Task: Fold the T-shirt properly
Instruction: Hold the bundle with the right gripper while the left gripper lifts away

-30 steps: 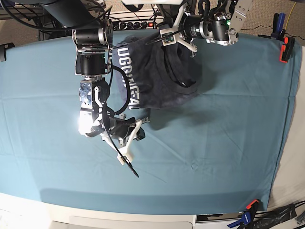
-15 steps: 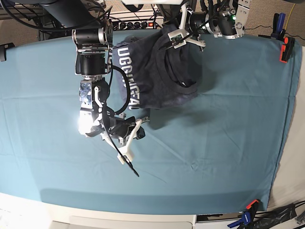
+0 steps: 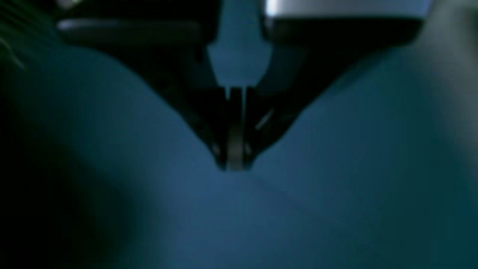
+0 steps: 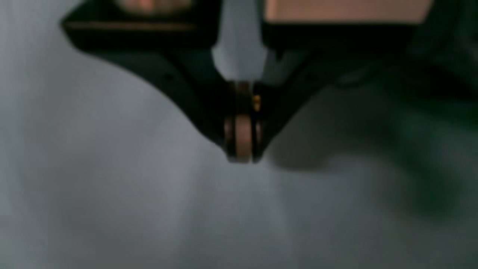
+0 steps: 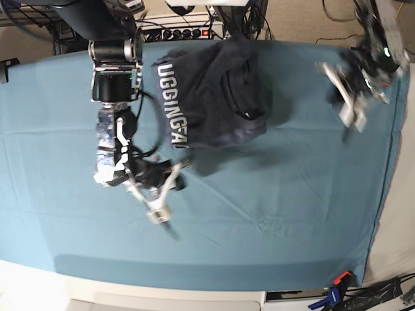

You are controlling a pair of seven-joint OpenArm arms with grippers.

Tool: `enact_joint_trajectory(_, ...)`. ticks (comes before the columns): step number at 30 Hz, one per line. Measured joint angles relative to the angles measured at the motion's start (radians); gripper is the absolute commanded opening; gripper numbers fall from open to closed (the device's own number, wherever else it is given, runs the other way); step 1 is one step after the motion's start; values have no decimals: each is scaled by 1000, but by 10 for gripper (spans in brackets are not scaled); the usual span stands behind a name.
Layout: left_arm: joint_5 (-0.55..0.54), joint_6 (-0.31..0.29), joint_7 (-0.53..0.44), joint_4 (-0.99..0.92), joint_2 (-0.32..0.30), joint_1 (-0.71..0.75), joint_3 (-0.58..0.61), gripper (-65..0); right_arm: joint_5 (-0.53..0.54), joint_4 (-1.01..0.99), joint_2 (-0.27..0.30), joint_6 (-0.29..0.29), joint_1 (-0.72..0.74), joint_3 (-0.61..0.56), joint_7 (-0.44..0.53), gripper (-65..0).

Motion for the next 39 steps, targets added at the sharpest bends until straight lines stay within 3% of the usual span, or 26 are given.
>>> enact_joint_trajectory(2, 32, 37, -55, 5, -32, -60, -24, -650, -4, -5, 12, -1, -5, 0, 0, -650)
enact_joint_trajectory(4, -17, 28, -102, 31, -50, -59, -29, -650, -21, -5, 38, -21, -8, 15, -2, -650)
enact_joint_trajectory(7, 25, 20, -12, 5, -21, -5, -19, -650, 0, -5, 30, -9, -8, 11, 6, -650)
enact_joint_trajectory(11, -7, 3, 3, 13, -36, -39, -22, -650, 2, -5, 17, -8, -8, 5, 9, -650)
enact_joint_trajectory(17, -145, -71, 68, 14, -37, 59, -21, -650, -14, -5, 26, -10, -8, 8, 8, -650)
enact_joint_trajectory(27, -496, -209, 197, 15, -41, 196, -22, -650, -6, -5, 23, -9, -8, 7, 8, -650)
enact_joint_trajectory(34, -611, -220, 245, 15, -41, 245, 2, -650, -3, -5, 23, -9, -8, 7, 9, -650)
enact_joint_trajectory(39, -645, -221, 268, 16, -41, 245, 151, -650, 18, -5, 23, 8, -8, 7, 9, -650)
